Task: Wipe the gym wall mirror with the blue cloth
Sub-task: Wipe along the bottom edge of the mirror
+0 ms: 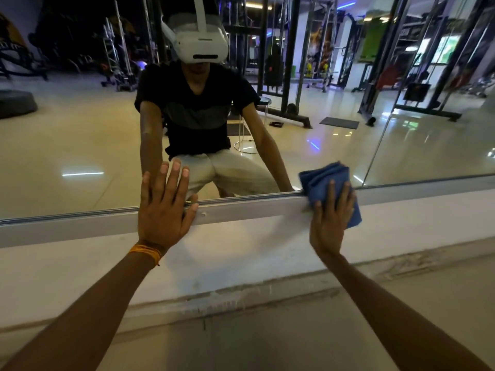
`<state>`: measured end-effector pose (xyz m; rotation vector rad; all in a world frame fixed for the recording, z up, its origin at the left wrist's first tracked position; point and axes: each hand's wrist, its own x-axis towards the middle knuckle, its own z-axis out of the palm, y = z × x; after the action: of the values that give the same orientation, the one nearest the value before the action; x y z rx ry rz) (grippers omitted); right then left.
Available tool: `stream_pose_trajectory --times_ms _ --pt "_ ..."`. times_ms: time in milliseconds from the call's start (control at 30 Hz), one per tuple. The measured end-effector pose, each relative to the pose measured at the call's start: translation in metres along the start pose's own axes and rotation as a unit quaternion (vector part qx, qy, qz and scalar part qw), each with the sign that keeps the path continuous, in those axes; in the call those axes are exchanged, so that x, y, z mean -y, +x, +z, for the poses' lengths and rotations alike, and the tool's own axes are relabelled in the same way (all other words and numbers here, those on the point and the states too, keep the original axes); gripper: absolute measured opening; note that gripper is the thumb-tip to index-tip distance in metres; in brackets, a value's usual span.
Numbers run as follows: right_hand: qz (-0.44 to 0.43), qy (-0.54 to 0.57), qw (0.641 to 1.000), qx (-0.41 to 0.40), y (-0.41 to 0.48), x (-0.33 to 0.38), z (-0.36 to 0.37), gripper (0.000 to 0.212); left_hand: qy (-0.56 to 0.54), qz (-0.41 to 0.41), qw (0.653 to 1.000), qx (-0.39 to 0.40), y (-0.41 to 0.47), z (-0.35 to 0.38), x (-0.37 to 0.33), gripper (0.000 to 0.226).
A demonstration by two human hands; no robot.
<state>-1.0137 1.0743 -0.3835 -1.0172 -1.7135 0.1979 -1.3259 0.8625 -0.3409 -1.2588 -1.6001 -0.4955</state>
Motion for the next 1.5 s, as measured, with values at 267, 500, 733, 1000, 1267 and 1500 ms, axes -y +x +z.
stream_pose_trajectory --times_ms 267,500,733,1000,1267,1500 --pt "-0.149 -0.007 0.984 0.098 -0.074 0.090 0.045 0.057 -0.008 -0.003 1.000 0.009 0.001 -0.004 0.000 0.077" --pt "-0.083 -0.014 0.995 0.060 -0.026 0.021 0.010 0.060 -0.018 -0.006 0.999 0.031 0.002 -0.006 0.000 0.080" --pt "-0.205 -0.006 0.972 0.112 -0.079 0.094 0.048 0.057 -0.025 -0.005 0.998 0.052 0.005 -0.013 0.000 0.076" --pt "-0.160 -0.052 0.981 0.100 -0.054 0.068 0.023 0.057 -0.054 -0.088 0.994 0.031 -0.033 -0.061 0.080 0.070" --pt "-0.348 -0.067 0.926 0.128 -0.110 0.159 0.078 0.058 -0.022 -0.111 0.992 0.054 -0.060 -0.048 0.099 0.072" --pt "-0.341 -0.123 0.924 0.124 -0.062 0.070 0.034 0.059 -0.025 -0.091 0.995 0.037 -0.064 -0.044 0.107 0.075"
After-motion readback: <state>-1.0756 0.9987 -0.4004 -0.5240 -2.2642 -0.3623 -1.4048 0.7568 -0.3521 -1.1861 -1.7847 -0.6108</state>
